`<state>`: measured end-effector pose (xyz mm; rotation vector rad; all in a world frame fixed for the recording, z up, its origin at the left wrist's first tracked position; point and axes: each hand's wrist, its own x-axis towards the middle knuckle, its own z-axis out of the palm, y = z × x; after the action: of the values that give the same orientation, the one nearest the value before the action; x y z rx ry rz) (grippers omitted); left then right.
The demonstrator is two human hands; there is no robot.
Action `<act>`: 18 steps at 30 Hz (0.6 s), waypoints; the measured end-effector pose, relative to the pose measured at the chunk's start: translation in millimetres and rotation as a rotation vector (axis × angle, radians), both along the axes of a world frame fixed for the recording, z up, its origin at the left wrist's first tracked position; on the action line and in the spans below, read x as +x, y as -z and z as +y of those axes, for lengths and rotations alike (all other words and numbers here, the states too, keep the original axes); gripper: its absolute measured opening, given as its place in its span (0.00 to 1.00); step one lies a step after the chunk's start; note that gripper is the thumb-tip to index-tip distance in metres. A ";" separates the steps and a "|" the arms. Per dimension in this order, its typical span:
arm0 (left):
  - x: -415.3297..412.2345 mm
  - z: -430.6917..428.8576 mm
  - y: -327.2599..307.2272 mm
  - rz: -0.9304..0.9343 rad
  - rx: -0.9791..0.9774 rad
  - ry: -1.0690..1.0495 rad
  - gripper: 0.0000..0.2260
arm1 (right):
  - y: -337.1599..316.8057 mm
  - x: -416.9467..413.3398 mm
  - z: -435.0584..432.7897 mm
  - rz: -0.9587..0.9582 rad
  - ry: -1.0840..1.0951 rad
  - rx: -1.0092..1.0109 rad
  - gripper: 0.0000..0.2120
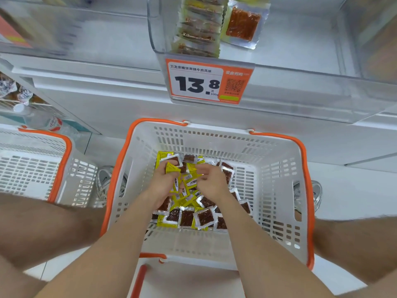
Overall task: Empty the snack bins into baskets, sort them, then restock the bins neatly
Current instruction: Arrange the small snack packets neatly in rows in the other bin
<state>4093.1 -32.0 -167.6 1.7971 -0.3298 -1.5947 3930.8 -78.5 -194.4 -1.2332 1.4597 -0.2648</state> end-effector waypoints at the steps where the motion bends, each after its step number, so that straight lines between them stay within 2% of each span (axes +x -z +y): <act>1: 2.4 -0.6 0.9 -0.042 -0.023 -0.027 0.13 | 7.6 -4.1 -1.9 0.095 0.017 -0.046 0.24; 4: 10.3 2.4 5.9 -0.075 -0.039 -0.082 0.13 | 25.0 -16.8 -6.9 0.323 -0.044 -0.147 0.30; 7: 16.0 4.7 7.4 0.095 -0.003 -0.174 0.17 | 29.7 -12.6 -12.5 0.417 -0.431 -0.305 0.48; 10: 18.5 2.8 6.8 0.257 0.000 -0.174 0.15 | 33.0 1.9 -15.4 0.446 -0.714 -0.331 0.54; 13: 19.7 2.3 8.9 0.314 0.006 -0.170 0.07 | 33.2 9.0 -11.6 0.486 -0.706 -0.424 0.45; 15: 20.6 2.0 11.8 0.337 0.015 -0.195 0.09 | 30.2 6.7 -8.4 0.423 -0.665 -0.483 0.36; 18: 20.9 1.9 15.0 0.345 0.041 -0.216 0.11 | 24.9 -3.1 -10.3 0.384 -0.613 -0.441 0.24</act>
<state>4114.1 -30.1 -182.6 1.4935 0.0556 -1.7241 3927.7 -88.8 -219.3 -2.1154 1.2915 0.0827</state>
